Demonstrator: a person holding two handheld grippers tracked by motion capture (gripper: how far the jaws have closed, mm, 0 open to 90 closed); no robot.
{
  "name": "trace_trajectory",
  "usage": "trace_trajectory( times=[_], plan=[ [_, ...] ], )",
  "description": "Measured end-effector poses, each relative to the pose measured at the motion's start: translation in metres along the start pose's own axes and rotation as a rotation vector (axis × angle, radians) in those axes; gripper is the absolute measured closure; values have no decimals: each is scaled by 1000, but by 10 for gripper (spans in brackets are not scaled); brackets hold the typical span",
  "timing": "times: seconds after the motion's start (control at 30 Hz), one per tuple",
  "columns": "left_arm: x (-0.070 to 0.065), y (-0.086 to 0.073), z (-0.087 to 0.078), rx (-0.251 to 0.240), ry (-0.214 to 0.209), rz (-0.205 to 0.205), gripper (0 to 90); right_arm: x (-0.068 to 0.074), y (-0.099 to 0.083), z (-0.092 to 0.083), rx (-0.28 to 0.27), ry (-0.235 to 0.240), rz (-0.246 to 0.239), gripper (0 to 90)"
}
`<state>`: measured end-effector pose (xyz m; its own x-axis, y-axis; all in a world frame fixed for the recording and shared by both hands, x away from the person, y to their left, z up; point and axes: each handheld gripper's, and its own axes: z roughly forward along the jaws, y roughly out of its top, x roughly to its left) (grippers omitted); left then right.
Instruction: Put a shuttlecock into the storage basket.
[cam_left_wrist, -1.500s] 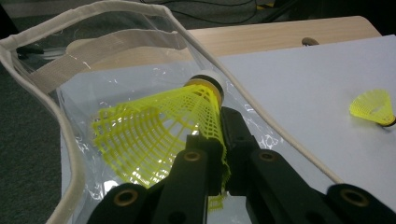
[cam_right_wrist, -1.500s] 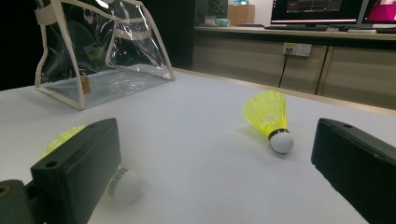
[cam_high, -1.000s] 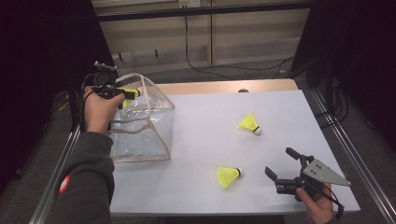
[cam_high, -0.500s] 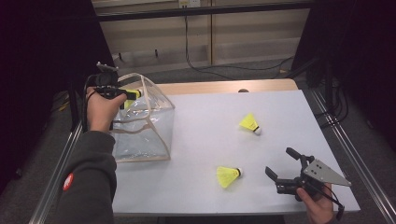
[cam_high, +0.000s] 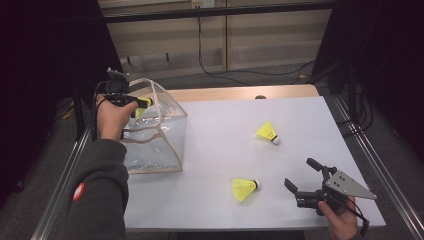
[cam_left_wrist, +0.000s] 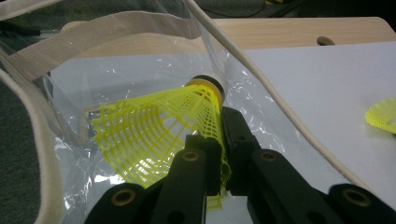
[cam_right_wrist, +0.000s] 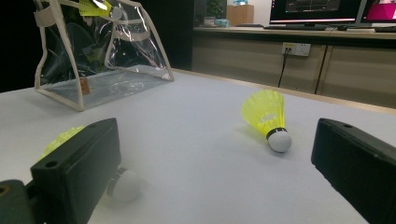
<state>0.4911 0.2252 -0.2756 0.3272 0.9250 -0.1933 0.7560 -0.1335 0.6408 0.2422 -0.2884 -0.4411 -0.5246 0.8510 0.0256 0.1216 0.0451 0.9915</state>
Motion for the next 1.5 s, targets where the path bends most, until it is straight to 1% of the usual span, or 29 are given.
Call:
trace_trajectory(
  times=[0.07,0.13,0.2,0.23,0.27,0.3,0.33,0.43,0.5,0.57,0.63,0.7,0.73,0.8,0.83,0.87,0.9,0.97,1.03,1.13,1.23,1.3,1.4,1.47,1.5],
  plan=[
    [0,0,2,-1,1,-1,873,0,0,0,1,2,0,11],
    [-1,0,3,-5,-1,-10,873,0,0,0,1,2,0,11],
    [-1,0,4,-2,-2,-3,869,0,0,0,1,3,1,12],
    [-1,0,5,-6,1,-3,858,0,0,0,0,2,3,11],
    [-1,0,5,-21,5,-10,819,0,0,0,-1,2,3,11],
    [0,1,5,-29,8,-6,797,0,0,-1,-1,1,4,11],
    [-1,1,5,-40,7,-14,785,0,0,-1,-1,1,5,11],
    [-1,1,2,-45,-6,-18,759,0,0,-1,0,1,6,12],
    [-1,0,0,-47,-2,-15,752,0,0,-1,0,1,4,11],
    [-1,-1,-2,-58,-13,-28,743,0,0,-1,0,2,4,12],
    [-1,-1,-5,-54,-19,-16,733,0,0,-1,0,1,5,11],
    [-3,-1,-7,-66,-32,-24,722,0,0,-1,0,0,5,12],
    [-2,-1,-9,-68,-39,-18,715,0,0,-1,-1,0,3,12],
    [-3,-2,-13,-85,-48,-36,696,0,0,-1,0,1,3,12],
    [-3,-2,-14,-84,-54,-28,696,0,0,-1,1,1,3,12],
    [-3,-1,-16,-82,-65,-25,690,0,0,-1,1,3,3,12],
    [-4,-1,-18,-88,-74,-33,684,0,0,-1,0,4,3,12],
    [-5,-2,-20,-85,-93,-34,663,0,0,-2,-1,1,3,12],
    [-7,-2,-22,-88,-97,-28,648,0,0,-1,-1,-1,5,12],
    [-11,-1,-25,-85,-117,-12,623,0,0,-1,0,2,-1,12],
    [-16,0,-30,-94,-129,7,602,0,0,-1,-1,2,0,12],
    [-18,0,-33,-103,-136,9,584,0,0,-1,-2,1,-1,12],
    [-22,1,-38,-107,-160,22,568,0,0,-1,-2,1,-2,12],
    [-25,1,-40,-110,-169,25,556,0,0,-1,0,1,-3,12],
    [-26,1,-41,-107,-175,36,549,1,0,-1,0,1,-3,12]
  ],
)
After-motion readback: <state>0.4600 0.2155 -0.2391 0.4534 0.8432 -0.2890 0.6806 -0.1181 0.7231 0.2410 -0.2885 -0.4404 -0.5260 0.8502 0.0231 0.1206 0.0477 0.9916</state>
